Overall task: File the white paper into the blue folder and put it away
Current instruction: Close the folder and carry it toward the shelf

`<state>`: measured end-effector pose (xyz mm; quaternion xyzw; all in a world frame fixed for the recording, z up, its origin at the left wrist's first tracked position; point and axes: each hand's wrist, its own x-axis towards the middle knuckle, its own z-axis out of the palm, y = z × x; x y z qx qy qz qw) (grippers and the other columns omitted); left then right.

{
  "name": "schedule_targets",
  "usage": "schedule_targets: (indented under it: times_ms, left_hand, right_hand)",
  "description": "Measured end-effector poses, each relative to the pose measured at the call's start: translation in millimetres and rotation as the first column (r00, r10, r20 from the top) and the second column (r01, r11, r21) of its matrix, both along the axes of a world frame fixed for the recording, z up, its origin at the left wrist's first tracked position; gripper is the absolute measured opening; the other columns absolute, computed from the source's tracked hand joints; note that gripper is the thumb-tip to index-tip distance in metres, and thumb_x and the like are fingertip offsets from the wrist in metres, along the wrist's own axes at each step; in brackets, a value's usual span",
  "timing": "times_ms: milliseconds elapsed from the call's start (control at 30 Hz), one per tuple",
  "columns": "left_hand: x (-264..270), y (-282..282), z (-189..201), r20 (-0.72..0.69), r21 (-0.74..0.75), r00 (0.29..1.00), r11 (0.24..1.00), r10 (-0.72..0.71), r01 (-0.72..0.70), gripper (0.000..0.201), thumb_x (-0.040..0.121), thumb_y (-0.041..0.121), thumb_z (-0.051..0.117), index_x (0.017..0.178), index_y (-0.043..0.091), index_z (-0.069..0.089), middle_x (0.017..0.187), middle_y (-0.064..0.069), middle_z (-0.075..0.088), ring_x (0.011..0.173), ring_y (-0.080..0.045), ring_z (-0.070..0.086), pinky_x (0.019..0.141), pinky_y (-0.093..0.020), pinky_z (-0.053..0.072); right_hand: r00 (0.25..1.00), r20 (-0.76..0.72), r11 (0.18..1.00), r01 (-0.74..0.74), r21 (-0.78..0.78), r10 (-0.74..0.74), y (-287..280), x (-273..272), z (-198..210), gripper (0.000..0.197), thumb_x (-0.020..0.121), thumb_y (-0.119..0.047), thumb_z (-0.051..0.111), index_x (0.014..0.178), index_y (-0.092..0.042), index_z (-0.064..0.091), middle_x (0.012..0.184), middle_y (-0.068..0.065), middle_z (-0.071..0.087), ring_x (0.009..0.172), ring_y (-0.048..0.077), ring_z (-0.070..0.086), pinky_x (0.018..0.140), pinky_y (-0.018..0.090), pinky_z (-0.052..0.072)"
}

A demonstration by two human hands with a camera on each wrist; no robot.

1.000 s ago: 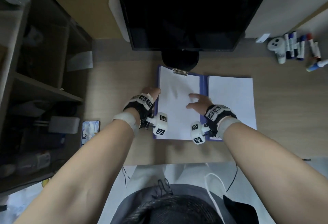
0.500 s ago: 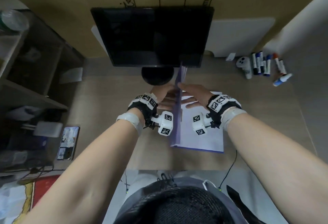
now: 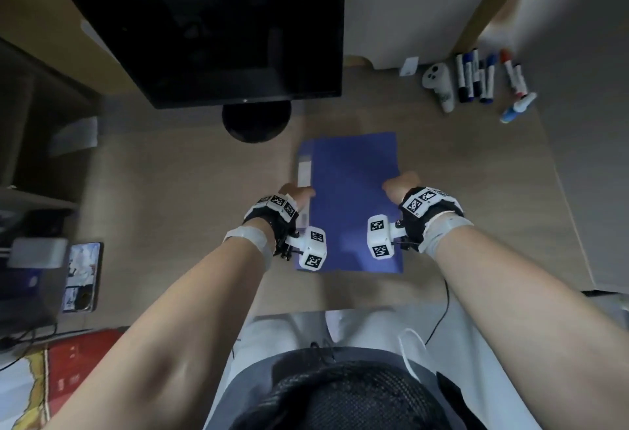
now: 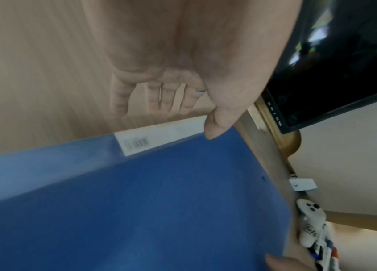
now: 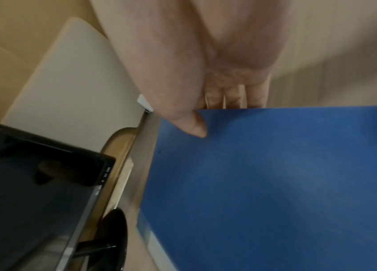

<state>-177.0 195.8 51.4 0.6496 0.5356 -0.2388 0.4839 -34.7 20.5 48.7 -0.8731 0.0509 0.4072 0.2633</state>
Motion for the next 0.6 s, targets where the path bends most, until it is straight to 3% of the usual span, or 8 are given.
schedule_targets:
  times_ms: [100,233,300,367,433,467,533,600]
  left_hand:
    - [0,-13,-7,0.008,-0.05,0.999,0.997,0.052,-0.051,0.053,0.081,0.037,0.063,0.118,0.0,0.056,0.1,-0.015,0.063,0.089,-0.032,0.059,0.077,-0.036,0.047]
    - [0,-21,-16,0.005,-0.064,0.995,0.993,0.102,-0.101,0.06,0.083,0.034,0.063,0.131,-0.001,0.049,0.125,-0.013,0.06,0.108,-0.031,0.06,0.098,-0.042,0.049]
    - [-3,-17,-22,0.016,-0.112,0.991,0.985,0.134,-0.132,0.055,0.081,0.035,0.065,0.123,0.0,0.054,0.119,-0.008,0.059,0.107,-0.025,0.058,0.097,-0.04,0.049]
    - [-11,-6,-35,-0.006,-0.18,0.972,0.956,0.234,-0.231,0.059,0.062,0.038,0.076,0.107,0.003,0.063,0.116,-0.014,0.065,0.101,-0.028,0.062,0.094,-0.04,0.051]
    - [-22,3,-50,-0.032,-0.237,0.956,0.927,0.291,-0.29,0.044,0.06,0.033,0.079,0.092,0.005,0.066,0.102,-0.016,0.066,0.092,-0.028,0.061,0.091,-0.04,0.05]
    - [-29,9,-64,-0.04,-0.25,0.946,0.913,0.323,-0.322,0.042,0.065,0.032,0.079,0.094,0.004,0.066,0.098,-0.015,0.066,0.092,-0.029,0.063,0.092,-0.042,0.049]
    - [-37,3,-32,0.0,-0.207,0.949,0.929,0.315,-0.308,0.055,0.073,0.034,0.077,0.114,0.001,0.063,0.107,-0.016,0.069,0.101,-0.035,0.066,0.096,-0.05,0.051]
    - [-49,6,-26,0.053,-0.162,0.945,0.937,0.322,-0.31,0.056,0.079,0.035,0.074,0.12,0.0,0.06,0.112,-0.016,0.069,0.101,-0.037,0.067,0.094,-0.053,0.053]
  right_hand:
    - [0.999,-0.008,0.999,0.04,0.009,-0.04,-8,-2,-19,0.008,0.084,-0.015,0.058,0.088,-0.009,0.061,0.082,0.01,0.063,0.074,0.03,0.059,0.065,0.036,0.048]
    - [0.996,-0.079,0.999,0.036,-0.038,-0.039,-17,-7,-47,0.022,0.076,-0.031,0.062,0.091,-0.015,0.06,0.086,0.007,0.066,0.083,0.029,0.066,0.085,0.041,0.056]
    - [0.993,-0.118,1.0,0.021,-0.011,-0.022,-19,-9,-58,0.039,0.069,-0.036,0.066,0.102,-0.016,0.061,0.102,0.009,0.069,0.089,0.03,0.067,0.089,0.045,0.055]
    - [0.992,-0.123,1.0,0.011,0.009,-0.009,-20,-9,-73,0.069,0.053,-0.046,0.069,0.114,-0.016,0.061,0.108,0.007,0.069,0.092,0.031,0.068,0.088,0.046,0.055]
    - [0.993,-0.12,1.0,0.003,0.031,0.001,-20,-7,-93,0.093,0.038,-0.055,0.068,0.123,-0.019,0.059,0.113,0.005,0.068,0.097,0.032,0.067,0.089,0.046,0.054]
    - [0.992,-0.127,0.998,0.007,0.055,0.0,-18,-7,-98,0.099,0.035,-0.056,0.069,0.127,-0.019,0.058,0.118,0.004,0.067,0.1,0.032,0.066,0.09,0.047,0.054]
    - [0.991,-0.132,0.995,0.004,0.097,0.009,-7,-14,-91,0.098,0.038,-0.055,0.072,0.129,-0.021,0.056,0.123,0.001,0.065,0.105,0.031,0.065,0.093,0.047,0.053]
    - [0.992,-0.128,0.992,-0.005,0.125,0.021,6,-20,-94,0.092,0.044,-0.051,0.074,0.129,-0.02,0.057,0.122,-0.003,0.064,0.105,0.03,0.063,0.095,0.047,0.051]
